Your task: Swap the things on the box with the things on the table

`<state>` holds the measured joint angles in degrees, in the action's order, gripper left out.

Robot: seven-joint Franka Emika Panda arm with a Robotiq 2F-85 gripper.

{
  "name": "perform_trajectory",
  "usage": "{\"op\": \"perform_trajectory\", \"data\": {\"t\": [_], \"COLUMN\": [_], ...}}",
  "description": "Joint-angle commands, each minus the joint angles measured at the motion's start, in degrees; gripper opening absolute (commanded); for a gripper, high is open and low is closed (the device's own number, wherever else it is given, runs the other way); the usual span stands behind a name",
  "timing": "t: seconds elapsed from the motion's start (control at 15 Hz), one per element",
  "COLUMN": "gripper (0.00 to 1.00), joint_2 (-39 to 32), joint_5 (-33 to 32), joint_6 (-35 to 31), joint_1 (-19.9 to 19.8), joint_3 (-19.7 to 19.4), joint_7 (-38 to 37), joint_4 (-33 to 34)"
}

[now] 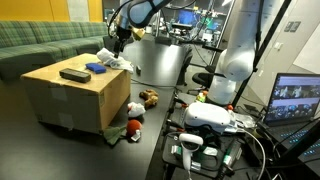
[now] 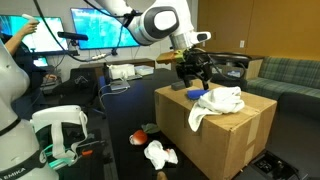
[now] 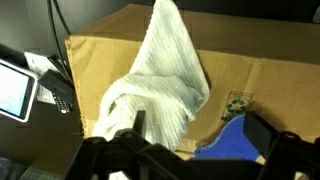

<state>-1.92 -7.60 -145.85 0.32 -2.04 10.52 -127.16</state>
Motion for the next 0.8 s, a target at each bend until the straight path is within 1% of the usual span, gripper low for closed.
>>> {"op": "perform_trajectory", "data": {"t": [0.0, 0.2, 0.6, 0.67, 0.73], "gripper": [1.0, 1.0, 1.0, 0.81, 0.74], "joint_2": [-7.49, -11.61, -17.77, -18.39, -18.73], "joint_5": [0.7, -0.47, 0.01, -0.1, -0.3], "joint_6": [-2.07, -3.68, -4.7, -4.5, -4.43], "joint_1": [-1.1, -1.59, -2.51, -2.54, -2.51], "joint_3": [0.12, -0.21, -0.05, -0.05, -0.1], "joint_7": [0.82, -0.05, 0.4, 0.47, 0.41], "joint_4": [6.73, 9.7, 14.46, 15.05, 15.23]}}
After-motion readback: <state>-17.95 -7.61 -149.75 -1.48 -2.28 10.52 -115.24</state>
